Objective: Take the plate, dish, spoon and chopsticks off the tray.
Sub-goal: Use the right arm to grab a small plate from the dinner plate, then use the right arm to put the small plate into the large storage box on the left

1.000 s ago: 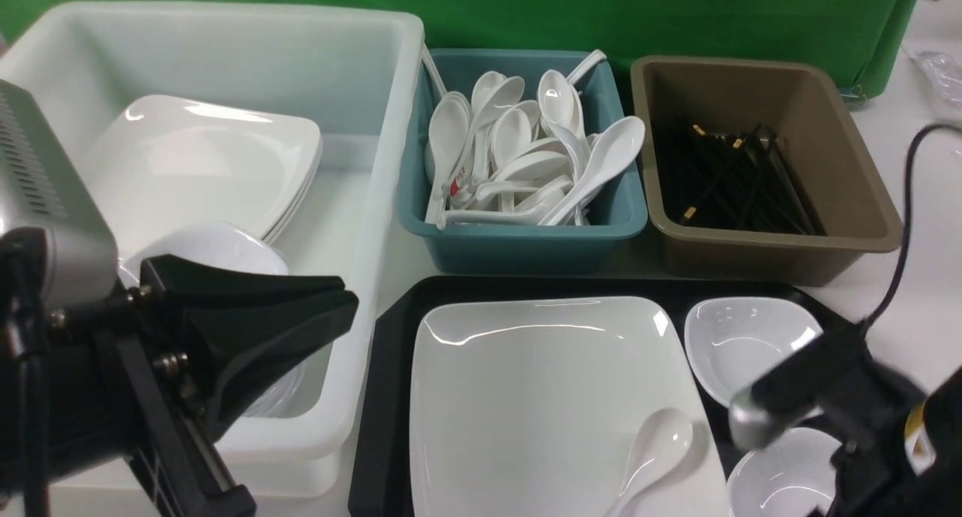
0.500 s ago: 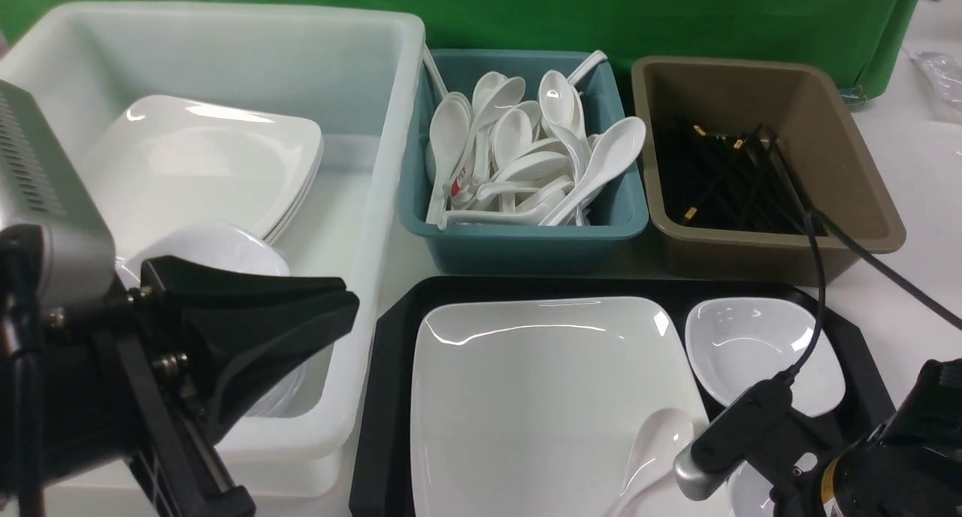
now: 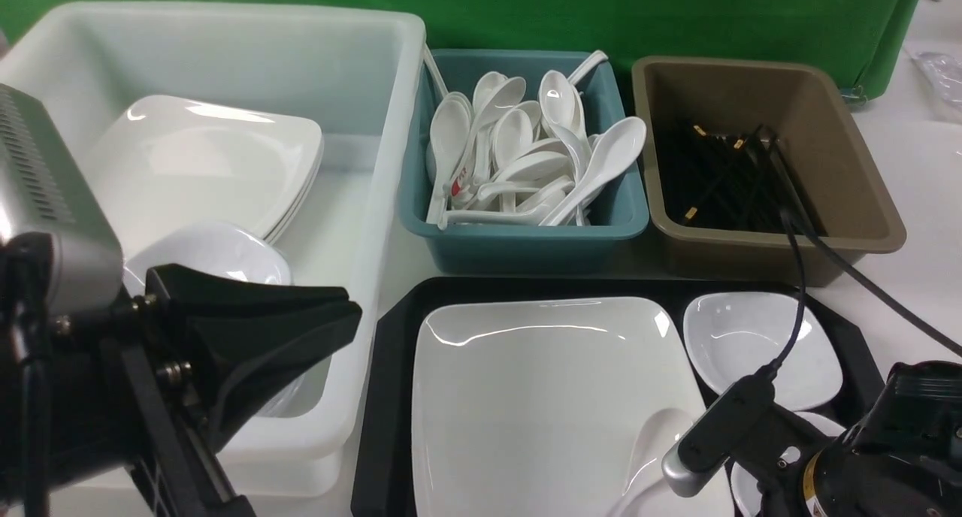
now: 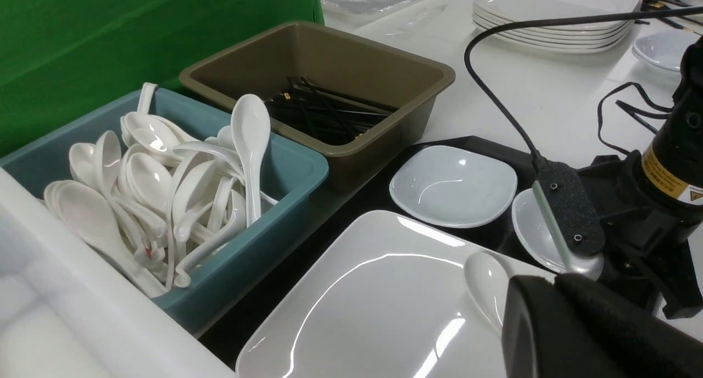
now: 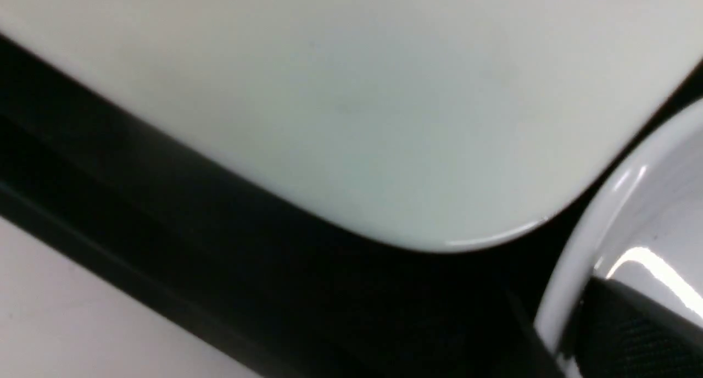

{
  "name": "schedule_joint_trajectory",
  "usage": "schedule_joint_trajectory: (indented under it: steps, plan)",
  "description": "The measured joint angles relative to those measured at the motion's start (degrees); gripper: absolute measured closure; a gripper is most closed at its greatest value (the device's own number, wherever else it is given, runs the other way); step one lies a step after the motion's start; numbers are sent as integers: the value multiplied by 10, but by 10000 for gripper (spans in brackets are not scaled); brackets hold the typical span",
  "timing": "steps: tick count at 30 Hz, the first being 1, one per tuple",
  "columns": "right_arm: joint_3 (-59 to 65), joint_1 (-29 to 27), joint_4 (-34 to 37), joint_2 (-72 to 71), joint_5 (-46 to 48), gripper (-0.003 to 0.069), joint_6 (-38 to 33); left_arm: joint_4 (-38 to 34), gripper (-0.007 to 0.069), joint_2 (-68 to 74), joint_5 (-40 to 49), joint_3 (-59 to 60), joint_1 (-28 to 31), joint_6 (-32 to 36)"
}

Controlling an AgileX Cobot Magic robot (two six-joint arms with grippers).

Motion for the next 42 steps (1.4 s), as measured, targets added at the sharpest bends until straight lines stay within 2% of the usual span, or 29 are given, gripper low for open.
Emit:
schedule_joint_trajectory:
  steps: [5, 9, 14, 16, 19, 24, 26, 27, 28, 33, 42]
  plan:
    - [-24, 1, 25, -29, 80, 480, -1, 0, 607, 0, 0, 0, 0, 0]
    - [-92, 18, 38, -115, 193, 595, 10, 0, 607, 0, 0, 0, 0, -1]
    - [-187, 41, 45, -174, 259, 601, 23, 3, 607, 0, 1, 0, 0, -9]
    - [-228, 54, 45, -181, 268, 601, 25, 27, 607, -3, 5, -3, 0, -34]
    - [-300, 92, 45, -166, 271, 602, 14, 133, 607, -17, 37, -20, 0, -153]
    - [-443, 158, 48, -72, 248, 603, -45, 369, 607, -70, 145, -48, 0, -383]
    - [-501, 185, 50, -23, 237, 603, -77, 433, 607, -108, 203, -51, 0, -449]
    - [-508, 187, 50, -12, 236, 603, -80, 433, 607, -112, 208, -51, 0, -454]
    - [-578, 207, 52, 41, 227, 603, -106, 472, 607, -150, 258, -51, 0, -493]
    - [-752, 243, 67, 186, 214, 603, -158, 492, 607, -238, 344, -51, 0, -522]
    - [-985, 264, 68, 409, 210, 603, -189, 503, 607, -315, 387, -52, 0, -540]
